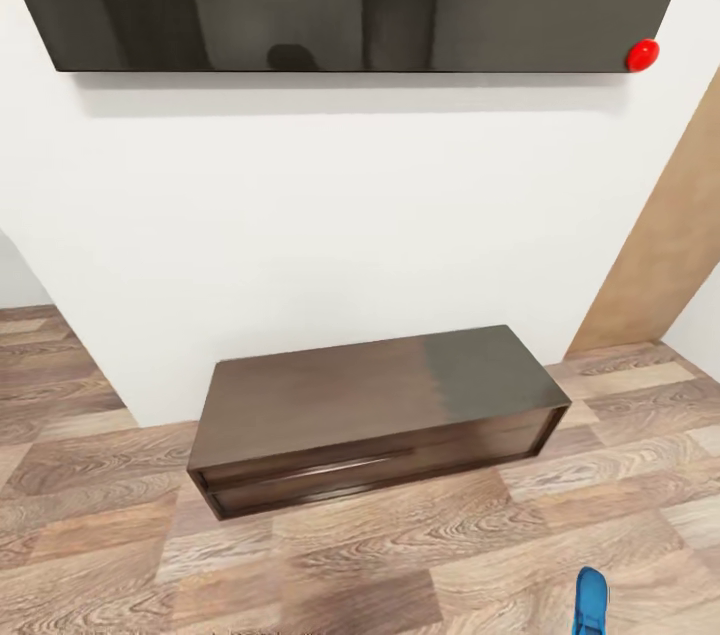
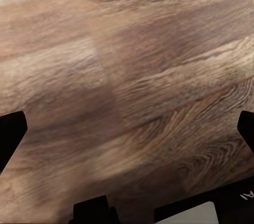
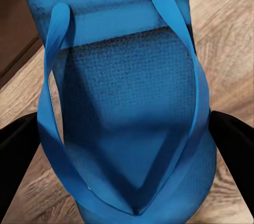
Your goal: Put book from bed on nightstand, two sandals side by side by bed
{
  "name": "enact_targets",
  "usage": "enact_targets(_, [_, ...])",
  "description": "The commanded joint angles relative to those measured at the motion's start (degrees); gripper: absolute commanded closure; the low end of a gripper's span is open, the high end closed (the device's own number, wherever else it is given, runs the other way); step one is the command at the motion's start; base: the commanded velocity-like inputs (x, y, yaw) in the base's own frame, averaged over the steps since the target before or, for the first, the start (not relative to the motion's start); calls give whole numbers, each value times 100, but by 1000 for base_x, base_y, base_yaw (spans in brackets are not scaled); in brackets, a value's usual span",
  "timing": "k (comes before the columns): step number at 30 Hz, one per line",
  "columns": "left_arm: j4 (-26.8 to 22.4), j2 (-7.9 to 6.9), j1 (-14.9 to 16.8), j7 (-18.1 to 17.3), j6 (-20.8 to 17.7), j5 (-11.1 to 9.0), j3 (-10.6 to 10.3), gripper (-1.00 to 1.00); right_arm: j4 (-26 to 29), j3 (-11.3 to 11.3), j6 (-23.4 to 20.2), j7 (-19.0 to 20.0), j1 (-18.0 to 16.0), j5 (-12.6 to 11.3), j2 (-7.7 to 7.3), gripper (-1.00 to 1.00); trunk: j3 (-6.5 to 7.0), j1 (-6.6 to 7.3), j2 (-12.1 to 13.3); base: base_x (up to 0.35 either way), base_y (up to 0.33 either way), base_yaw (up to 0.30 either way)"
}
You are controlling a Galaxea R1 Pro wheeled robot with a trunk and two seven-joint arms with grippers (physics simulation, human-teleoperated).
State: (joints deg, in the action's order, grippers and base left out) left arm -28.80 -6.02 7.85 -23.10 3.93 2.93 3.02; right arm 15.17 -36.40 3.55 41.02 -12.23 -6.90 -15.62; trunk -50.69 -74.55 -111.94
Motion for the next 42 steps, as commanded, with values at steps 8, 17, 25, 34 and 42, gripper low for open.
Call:
enact_targets(8, [6, 4, 5, -36, 20, 32, 32, -100, -7, 1, 5, 33, -2, -40, -3, 100, -5, 1, -2, 0, 0, 263])
enact_targets(17, [6, 4, 5, -35, 20, 32, 32, -100, -6, 1, 5, 38, -1, -40, -3, 100, -5, 1, -2, 0, 0, 263])
enact_targets(25, [6, 4, 3, -34, 20, 32, 32, -100, -5, 1, 5, 38, 0, -40, -3, 100, -5, 1, -2, 0, 0, 264])
enact_targets(34, [6, 4, 4, -35, 20, 32, 32, -100, -5, 1, 5, 38, -3, -40, -3, 100, -5, 1, -2, 0, 0, 263])
enact_targets(42, [6, 4, 2, -35, 20, 32, 32, -100, -5, 1, 5, 38, -1, -40, -3, 100, -5, 1, -2, 0, 0, 263])
